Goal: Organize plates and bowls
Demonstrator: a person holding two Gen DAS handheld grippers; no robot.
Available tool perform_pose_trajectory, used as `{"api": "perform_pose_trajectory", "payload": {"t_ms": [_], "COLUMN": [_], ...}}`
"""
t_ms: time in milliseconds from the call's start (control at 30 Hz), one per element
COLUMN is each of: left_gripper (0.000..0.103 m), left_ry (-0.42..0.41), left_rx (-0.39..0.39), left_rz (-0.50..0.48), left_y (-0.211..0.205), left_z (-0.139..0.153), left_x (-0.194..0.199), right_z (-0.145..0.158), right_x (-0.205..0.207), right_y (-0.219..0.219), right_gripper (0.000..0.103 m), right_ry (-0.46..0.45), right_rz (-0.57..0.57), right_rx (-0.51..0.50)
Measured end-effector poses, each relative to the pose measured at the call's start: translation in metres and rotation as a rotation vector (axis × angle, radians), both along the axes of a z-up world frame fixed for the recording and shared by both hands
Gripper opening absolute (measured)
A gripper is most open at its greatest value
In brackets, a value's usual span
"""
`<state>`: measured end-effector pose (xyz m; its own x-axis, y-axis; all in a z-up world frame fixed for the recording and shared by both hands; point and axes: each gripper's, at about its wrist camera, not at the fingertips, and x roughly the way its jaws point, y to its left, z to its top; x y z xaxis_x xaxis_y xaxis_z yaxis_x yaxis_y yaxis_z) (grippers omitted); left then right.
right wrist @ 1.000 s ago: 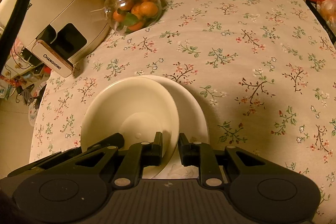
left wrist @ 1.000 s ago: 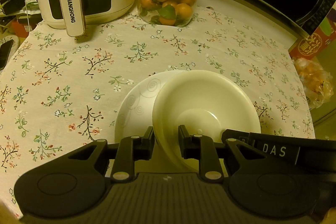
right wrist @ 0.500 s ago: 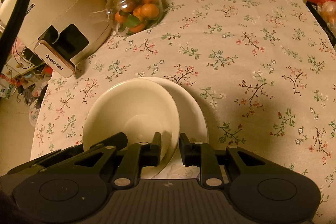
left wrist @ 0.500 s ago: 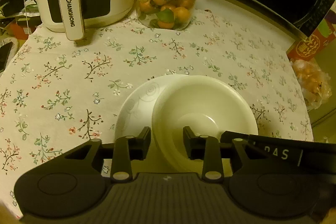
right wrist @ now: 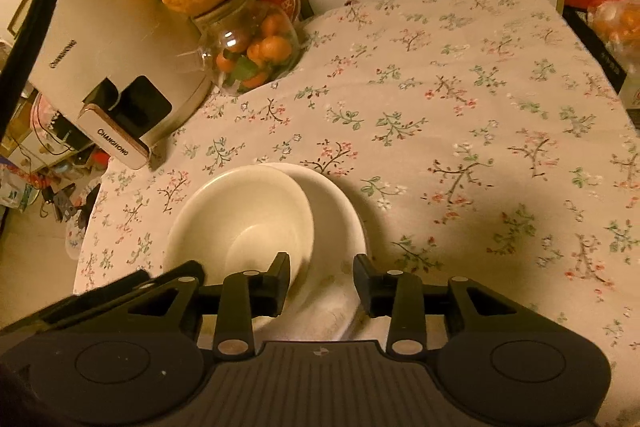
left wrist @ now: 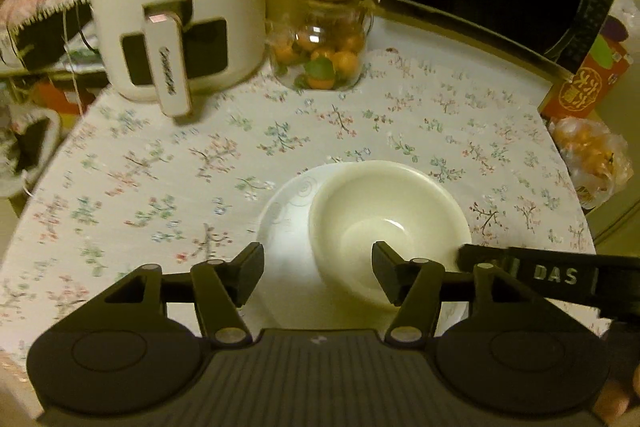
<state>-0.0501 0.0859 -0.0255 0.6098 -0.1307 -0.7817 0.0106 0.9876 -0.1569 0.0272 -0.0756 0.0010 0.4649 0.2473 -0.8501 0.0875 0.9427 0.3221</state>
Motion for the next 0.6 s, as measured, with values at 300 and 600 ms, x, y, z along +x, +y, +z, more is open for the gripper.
{"api": "perform_pose_trajectory", "payload": {"t_ms": [300, 600], "left_gripper": [0.075, 0.091], "left_ry": [-0.133, -0.229], "left_rx": [0.056, 0.08], "left_rz": [0.002, 0.057], "left_y": [0.01, 0.025], "left_z": [0.041, 0.081], "left_x": [-0.073, -0.134], "right_z": [0.041, 0.081], "right_x": [-0.081, -0.147], "right_y": [0.007, 0.024], "right_gripper": [0.054, 0.077], "right_ry": [-0.163, -0.272], "right_rz": [0.043, 0.037], "right_rx": [-0.061, -0.12]}}
